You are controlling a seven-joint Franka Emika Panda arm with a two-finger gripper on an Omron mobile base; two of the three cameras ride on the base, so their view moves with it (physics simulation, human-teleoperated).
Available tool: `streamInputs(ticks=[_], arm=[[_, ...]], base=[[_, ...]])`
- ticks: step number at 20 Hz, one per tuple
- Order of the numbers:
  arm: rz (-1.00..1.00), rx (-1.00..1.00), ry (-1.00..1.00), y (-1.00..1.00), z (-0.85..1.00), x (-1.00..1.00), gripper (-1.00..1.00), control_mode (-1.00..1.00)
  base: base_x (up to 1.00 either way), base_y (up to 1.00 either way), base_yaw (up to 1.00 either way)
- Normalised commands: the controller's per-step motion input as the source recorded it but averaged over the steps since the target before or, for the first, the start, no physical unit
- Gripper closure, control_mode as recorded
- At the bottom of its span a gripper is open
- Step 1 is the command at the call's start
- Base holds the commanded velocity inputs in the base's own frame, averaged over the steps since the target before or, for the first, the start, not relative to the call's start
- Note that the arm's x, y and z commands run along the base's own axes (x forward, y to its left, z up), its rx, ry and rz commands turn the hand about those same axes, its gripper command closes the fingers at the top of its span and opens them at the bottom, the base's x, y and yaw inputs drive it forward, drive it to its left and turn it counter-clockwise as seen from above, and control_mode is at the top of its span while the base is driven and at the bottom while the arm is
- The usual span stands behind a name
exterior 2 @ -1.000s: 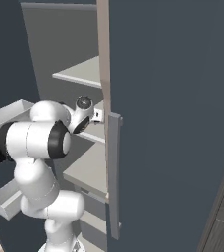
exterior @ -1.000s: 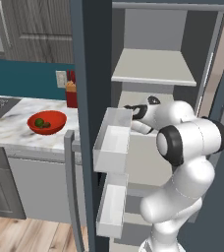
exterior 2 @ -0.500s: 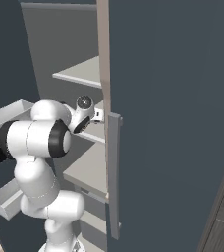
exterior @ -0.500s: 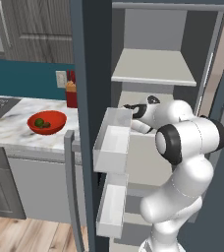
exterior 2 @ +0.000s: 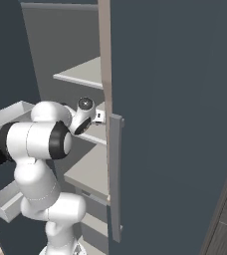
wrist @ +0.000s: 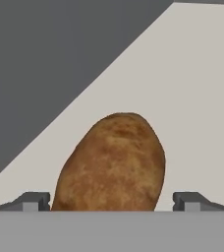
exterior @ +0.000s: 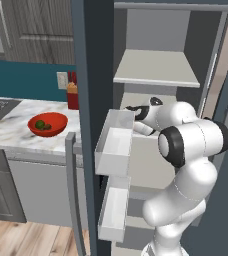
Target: Take the potato, chicken drumstick, and lime from the freezer and place them in the bowl on the counter.
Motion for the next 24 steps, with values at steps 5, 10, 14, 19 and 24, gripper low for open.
streamInputs(ticks=[5,10,14,19,24], arm=[[0.00,0.00,0.00,0.00,0.00,0.00,1.00,-1.00],[0.00,0.00,0.00,0.00,0.00,0.00,1.00,-1.00],[0.00,0.00,0.00,0.00,0.00,0.00,1.00,-1.00],[0.00,0.00,0.00,0.00,0.00,0.00,1.00,-1.00],[0.00,0.00,0.00,0.00,0.00,-0.03,1.00,-1.00]], base=[[0.00,0.00,0.00],[0.00,0.00,0.00],[0.00,0.00,0.00],[0.00,0.00,0.00],[0.00,0.00,0.00]])
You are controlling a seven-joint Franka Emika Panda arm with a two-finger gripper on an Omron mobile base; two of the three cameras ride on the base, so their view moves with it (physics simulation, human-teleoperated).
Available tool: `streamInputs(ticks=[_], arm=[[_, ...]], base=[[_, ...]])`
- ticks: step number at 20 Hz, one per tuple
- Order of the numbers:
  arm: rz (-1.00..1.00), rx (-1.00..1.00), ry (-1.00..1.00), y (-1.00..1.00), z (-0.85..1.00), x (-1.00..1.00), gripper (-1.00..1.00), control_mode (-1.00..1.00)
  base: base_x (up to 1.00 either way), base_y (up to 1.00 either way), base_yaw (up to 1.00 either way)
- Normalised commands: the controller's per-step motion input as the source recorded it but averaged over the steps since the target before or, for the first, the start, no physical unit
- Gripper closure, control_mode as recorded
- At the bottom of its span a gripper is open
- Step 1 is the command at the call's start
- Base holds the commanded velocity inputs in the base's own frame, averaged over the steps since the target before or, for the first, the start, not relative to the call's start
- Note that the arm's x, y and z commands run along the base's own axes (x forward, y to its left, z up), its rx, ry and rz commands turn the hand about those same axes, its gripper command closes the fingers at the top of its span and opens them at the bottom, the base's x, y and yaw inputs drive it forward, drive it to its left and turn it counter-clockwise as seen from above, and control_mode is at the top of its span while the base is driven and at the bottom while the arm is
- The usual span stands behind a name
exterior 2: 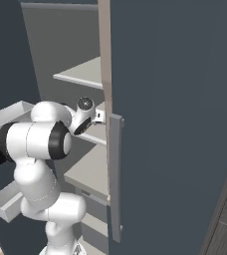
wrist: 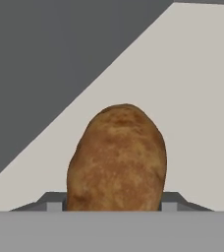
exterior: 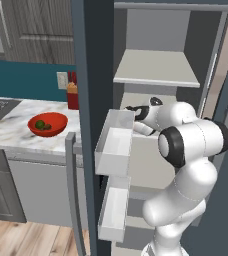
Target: Take the potato, chicken drumstick, and lime from the freezer and place them in the bowl on the counter.
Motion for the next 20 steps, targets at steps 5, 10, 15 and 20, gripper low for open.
streamInputs(ticks=[5,10,15,20], arm=[[0.00,0.00,0.00,-0.38,0.00,-0.47,1.00,-1.00],[0.00,0.00,0.00,-0.46,0.02,-0.44,1.00,-1.00],[0.00,0.00,0.01,-0.22,0.26,-0.39,1.00,-1.00],[-0.01,0.00,0.05,-0.08,0.42,-0.35,1.00,-1.00]], base=[[0.00,0.00,0.00],[0.00,0.00,0.00],[0.00,0.00,0.00],[0.00,0.00,0.00]])
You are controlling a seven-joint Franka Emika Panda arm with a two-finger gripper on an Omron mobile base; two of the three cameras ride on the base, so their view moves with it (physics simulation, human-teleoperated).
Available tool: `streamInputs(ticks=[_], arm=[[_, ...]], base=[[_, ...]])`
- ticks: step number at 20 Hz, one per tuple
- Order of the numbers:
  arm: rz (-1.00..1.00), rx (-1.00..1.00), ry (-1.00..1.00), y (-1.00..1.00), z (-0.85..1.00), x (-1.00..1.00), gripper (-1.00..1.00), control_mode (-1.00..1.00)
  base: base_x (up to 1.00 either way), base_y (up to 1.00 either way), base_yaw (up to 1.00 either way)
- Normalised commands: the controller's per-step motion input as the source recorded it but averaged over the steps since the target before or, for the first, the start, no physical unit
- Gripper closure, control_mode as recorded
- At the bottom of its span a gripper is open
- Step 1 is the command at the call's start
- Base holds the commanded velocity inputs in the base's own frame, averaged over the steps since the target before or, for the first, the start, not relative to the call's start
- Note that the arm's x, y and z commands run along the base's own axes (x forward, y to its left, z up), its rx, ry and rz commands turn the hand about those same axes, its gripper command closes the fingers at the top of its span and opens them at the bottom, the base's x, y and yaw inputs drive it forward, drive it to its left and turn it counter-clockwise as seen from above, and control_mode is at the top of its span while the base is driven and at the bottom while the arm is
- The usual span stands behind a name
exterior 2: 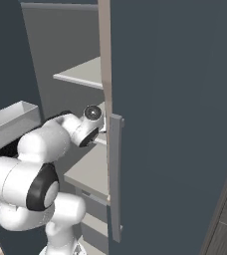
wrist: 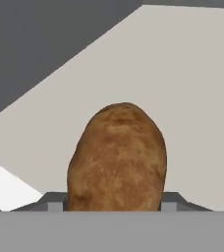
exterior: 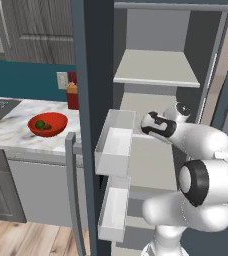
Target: Take the potato, chicken drumstick, and lime from the freezer and place them in the bowl on the counter.
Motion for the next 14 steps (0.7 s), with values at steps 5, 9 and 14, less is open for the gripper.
streamInputs(ticks=[5,9,14], arm=[[-0.05,0.00,0.10,0.00,0.47,-0.33,1.00,-1.00],[-0.05,0.00,0.06,0.00,0.18,-0.46,1.00,-1.00],[-0.05,0.00,0.06,0.00,0.02,-0.45,1.00,-1.00]], base=[[0.00,0.00,0.00],[0.00,0.00,0.00],[0.00,0.00,0.00]])
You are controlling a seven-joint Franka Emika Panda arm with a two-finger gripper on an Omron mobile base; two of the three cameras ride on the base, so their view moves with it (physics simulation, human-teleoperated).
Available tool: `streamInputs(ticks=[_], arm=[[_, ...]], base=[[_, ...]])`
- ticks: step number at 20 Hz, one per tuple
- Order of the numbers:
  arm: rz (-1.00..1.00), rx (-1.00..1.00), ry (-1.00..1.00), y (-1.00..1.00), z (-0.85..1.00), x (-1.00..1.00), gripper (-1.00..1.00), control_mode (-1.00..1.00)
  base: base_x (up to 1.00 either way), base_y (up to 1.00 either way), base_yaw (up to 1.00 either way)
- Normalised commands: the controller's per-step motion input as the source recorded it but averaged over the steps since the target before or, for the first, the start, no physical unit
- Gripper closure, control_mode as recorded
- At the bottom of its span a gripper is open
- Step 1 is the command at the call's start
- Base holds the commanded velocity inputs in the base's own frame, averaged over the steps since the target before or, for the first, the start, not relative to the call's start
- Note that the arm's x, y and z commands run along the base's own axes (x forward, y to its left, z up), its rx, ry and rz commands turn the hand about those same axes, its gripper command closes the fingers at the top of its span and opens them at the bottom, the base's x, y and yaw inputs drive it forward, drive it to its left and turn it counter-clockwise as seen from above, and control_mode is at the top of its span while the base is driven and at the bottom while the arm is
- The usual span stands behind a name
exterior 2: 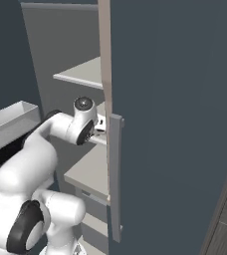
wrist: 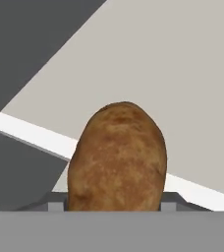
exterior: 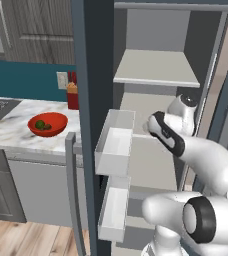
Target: Take the potato, chicken drumstick, and lime from the freezer and place them in the bowl on the counter.
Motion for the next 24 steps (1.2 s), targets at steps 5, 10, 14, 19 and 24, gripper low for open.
streamInputs(ticks=[5,10,14,19,24], arm=[[-0.06,0.00,0.01,0.02,0.05,-0.55,1.00,-1.00],[-0.11,0.00,0.05,0.11,0.31,-0.44,1.00,-1.00],[-0.10,0.00,0.00,0.14,0.19,-0.52,1.00,-1.00],[0.00,0.00,0.00,0.02,0.38,-0.57,1.00,-1.00],[0.00,0.00,0.00,0.06,0.42,-0.65,1.00,-1.00]], base=[[0.00,0.00,0.00],[0.00,0.00,0.00],[0.00,0.00,0.00],[0.00,0.00,0.00],[0.00,0.00,0.00]])
